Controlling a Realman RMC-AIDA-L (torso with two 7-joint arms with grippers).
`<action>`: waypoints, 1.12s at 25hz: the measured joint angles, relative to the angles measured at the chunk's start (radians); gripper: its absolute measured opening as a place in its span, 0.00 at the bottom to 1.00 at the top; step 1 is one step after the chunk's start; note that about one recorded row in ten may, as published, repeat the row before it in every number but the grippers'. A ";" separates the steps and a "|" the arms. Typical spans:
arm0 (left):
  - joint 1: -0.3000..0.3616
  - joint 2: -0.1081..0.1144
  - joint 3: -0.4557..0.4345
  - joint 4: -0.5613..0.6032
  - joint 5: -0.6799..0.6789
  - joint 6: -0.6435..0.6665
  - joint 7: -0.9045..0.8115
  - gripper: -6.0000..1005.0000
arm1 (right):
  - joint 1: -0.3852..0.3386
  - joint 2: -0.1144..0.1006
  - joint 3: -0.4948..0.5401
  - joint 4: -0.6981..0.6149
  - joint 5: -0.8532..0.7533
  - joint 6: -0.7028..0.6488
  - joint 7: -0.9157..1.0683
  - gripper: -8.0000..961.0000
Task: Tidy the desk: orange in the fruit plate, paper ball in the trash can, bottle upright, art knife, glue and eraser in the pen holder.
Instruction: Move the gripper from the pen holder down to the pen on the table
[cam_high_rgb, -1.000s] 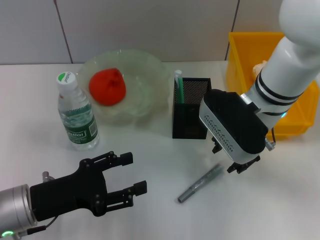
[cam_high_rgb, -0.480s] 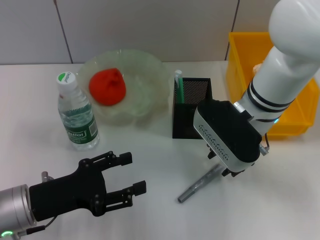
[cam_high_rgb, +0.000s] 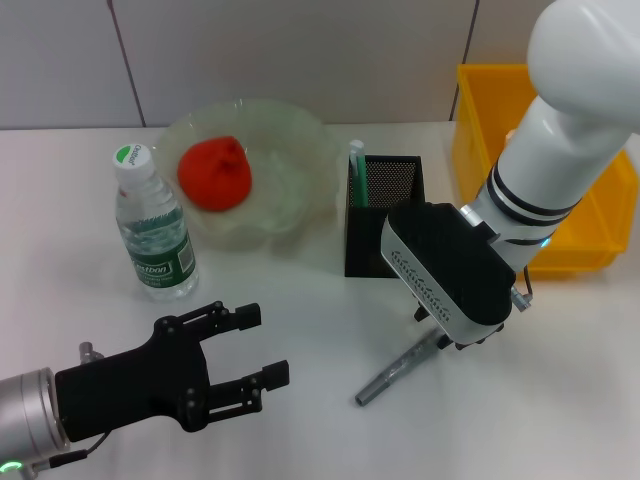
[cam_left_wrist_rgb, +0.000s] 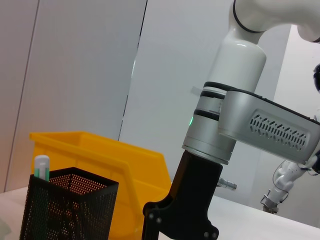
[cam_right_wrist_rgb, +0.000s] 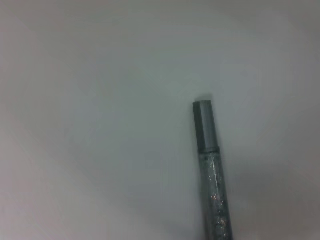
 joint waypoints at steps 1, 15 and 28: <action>0.000 0.000 0.000 0.001 0.000 0.000 0.000 0.73 | 0.000 0.000 0.000 0.000 0.000 0.000 0.000 0.43; 0.000 0.003 0.000 0.003 0.000 0.000 0.001 0.73 | 0.008 0.001 -0.024 0.026 0.016 0.024 0.003 0.35; 0.000 0.003 0.000 0.004 0.000 0.000 0.002 0.73 | 0.022 0.002 -0.035 0.060 0.016 0.045 0.002 0.30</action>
